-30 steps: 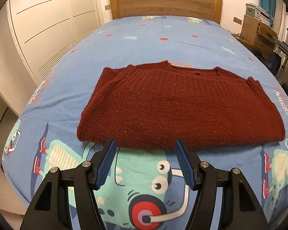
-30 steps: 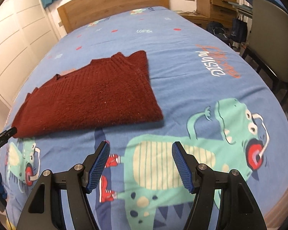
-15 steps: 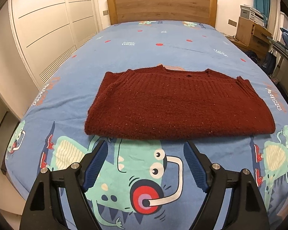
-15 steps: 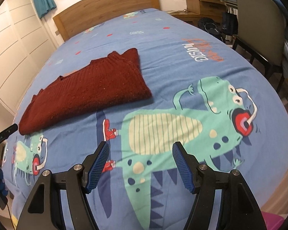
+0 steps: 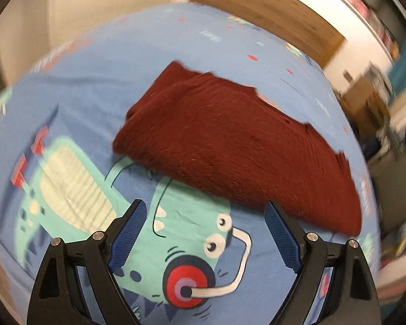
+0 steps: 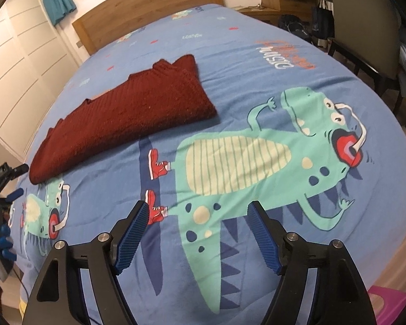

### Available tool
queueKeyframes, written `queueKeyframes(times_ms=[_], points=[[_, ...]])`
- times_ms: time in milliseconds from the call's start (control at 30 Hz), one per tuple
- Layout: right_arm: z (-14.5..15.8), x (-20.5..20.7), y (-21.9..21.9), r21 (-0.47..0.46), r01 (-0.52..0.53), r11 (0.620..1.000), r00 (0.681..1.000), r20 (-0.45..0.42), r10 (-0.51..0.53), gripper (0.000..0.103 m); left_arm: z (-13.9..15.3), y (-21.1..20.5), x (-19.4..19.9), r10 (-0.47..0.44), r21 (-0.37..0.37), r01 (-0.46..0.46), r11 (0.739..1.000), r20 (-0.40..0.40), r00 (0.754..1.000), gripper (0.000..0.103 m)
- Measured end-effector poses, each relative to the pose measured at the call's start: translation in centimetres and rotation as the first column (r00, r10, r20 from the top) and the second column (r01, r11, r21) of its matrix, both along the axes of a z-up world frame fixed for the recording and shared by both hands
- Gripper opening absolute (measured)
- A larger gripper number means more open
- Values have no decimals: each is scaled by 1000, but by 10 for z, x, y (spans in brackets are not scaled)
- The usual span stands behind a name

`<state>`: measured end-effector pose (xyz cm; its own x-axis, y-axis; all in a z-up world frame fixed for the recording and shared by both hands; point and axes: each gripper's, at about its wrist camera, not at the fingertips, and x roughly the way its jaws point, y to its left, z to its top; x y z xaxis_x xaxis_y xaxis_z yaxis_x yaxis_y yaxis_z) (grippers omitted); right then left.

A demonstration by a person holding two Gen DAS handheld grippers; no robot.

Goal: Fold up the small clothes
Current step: 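Reach the left gripper to one end of the folded sweater and close, then lift the gripped end with the left gripper and fold it over the sweater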

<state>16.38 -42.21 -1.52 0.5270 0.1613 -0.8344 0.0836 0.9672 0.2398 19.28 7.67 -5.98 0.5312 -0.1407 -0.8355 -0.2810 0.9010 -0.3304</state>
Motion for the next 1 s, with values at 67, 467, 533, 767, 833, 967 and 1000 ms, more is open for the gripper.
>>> queueKeyframes(times_ms=[67,467,533,767,833,967,1000], points=[[-4,4,2,6,-7,1000,1000,-14,7,77,-9,18,7,52,-72,-53,996,-16,999,85],[-21,34,23,2,-69,998,996,-61,69,77,-60,81,42,239,-393,-229,891,-22,971,84],[-23,39,25,7,-77,997,995,-64,77,77,-62,90,50,267,-442,-241,864,-4,964,82],[-28,52,32,21,-108,994,992,-69,109,77,-70,114,70,336,-568,-270,778,12,942,78],[-29,54,33,29,-112,993,991,-67,114,77,-73,115,73,345,-589,-278,759,2,939,68],[-31,56,33,42,-116,992,991,-67,119,77,-84,129,78,375,-629,-318,710,-44,926,29],[-31,56,34,44,-117,992,991,-67,120,77,-85,130,81,380,-634,-322,703,-48,924,27]])
